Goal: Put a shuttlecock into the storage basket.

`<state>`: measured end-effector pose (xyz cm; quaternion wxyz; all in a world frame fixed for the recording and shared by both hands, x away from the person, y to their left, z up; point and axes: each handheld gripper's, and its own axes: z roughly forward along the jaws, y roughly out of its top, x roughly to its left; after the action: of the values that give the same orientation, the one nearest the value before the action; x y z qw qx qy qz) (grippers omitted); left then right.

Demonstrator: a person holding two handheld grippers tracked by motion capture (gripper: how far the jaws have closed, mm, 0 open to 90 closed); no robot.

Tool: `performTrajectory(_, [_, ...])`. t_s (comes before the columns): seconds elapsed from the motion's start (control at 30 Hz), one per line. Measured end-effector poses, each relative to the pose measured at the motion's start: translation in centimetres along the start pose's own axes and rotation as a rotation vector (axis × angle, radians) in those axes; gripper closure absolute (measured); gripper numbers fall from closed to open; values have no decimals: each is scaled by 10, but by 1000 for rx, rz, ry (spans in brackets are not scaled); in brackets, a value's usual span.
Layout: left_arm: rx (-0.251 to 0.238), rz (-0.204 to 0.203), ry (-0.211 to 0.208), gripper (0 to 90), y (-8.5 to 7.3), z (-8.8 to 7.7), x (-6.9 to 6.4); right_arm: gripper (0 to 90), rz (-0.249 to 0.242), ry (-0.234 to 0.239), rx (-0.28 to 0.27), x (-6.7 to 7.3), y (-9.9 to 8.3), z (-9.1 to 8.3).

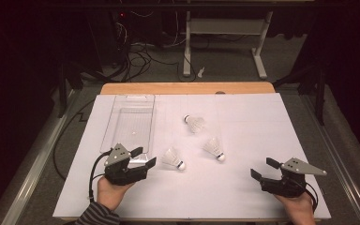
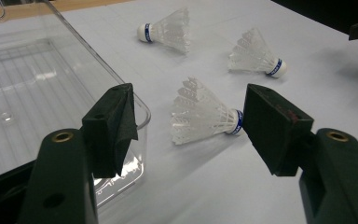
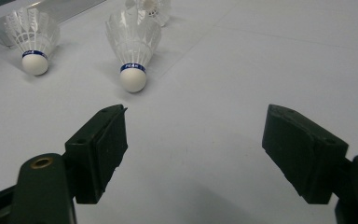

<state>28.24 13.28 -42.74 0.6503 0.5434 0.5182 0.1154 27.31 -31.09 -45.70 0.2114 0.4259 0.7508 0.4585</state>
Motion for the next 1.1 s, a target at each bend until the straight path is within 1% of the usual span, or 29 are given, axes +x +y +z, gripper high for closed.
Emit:
performTrajectory(0.23, [7, 6, -10, 359, 0, 6, -4, 224, 0, -1, 0, 0, 0, 0])
performTrajectory(0.33, [6, 6, -12, 360, 0, 9, -5, 225, -1, -1, 1, 0, 0, 0])
performTrajectory(0.4, [-4, 6, -10, 364, 0, 12, -6, 225, -1, 1, 1, 0, 0, 0])
performTrajectory(0.67, [4, 5, -15, 366, 1, 20, -9, 225, -1, 0, 0, 0, 0, 0])
performTrajectory(0.93, [17, 15, -21, 368, 0, 30, -14, 225, 2, 1, -2, 0, 0, 0])
performTrajectory(1.1, [17, 19, -17, 367, 0, 35, -15, 225, 0, 4, 0, 0, 0, 0])
